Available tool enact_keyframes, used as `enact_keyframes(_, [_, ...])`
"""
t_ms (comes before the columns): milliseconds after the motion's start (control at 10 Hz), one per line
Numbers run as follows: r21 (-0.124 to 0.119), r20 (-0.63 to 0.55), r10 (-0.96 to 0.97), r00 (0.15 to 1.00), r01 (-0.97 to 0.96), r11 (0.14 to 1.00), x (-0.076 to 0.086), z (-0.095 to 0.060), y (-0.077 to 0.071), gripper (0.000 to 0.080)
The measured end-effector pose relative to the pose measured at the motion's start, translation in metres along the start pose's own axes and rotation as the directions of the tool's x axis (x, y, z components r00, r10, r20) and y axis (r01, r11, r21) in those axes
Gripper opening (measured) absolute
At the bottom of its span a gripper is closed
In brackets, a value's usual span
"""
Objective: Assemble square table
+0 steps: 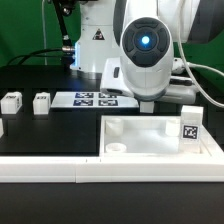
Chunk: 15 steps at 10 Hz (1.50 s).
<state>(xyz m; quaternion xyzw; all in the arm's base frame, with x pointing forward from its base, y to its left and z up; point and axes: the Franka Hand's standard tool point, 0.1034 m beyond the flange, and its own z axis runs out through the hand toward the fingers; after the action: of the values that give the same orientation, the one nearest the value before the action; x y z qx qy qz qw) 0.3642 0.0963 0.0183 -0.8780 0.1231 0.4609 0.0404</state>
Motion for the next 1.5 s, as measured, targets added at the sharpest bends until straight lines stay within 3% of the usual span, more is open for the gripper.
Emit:
enact_keyframes(100, [-0.007,-0.005,-0.007,1.000,0.007,1.000,-0.012,-0.031,0.003,0.0288])
enact_keyframes(200, [0.005,-0.044,-0.015,0.999,0.015,1.000,-0.022,-0.064,0.008,0.0288])
enact_keyframes(300, [-0.002,-0.099,-0.022,0.995,0.022,1.000,-0.028,-0.090,0.016,0.0290])
enact_keyframes(400, [-0.027,-0.178,-0.042,0.983,0.038,0.999,-0.029,-0.106,0.018,0.0290])
enact_keyframes(600, [-0.022,-0.210,-0.044,0.977,0.040,0.999,-0.025,-0.103,0.016,0.0290])
enact_keyframes(800, [-0.010,-0.343,-0.063,0.937,0.064,0.998,-0.023,-0.115,0.013,0.0290])
enact_keyframes(1000, [-0.052,-0.530,-0.125,0.838,0.115,0.992,-0.026,-0.188,0.023,0.0290])
enact_keyframes(1100, [-0.058,-0.613,-0.138,0.778,0.130,0.990,-0.027,-0.211,0.026,0.0290])
enact_keyframes(1500, [-0.050,-0.790,-0.131,0.599,0.150,0.987,-0.019,-0.208,0.020,0.0290])
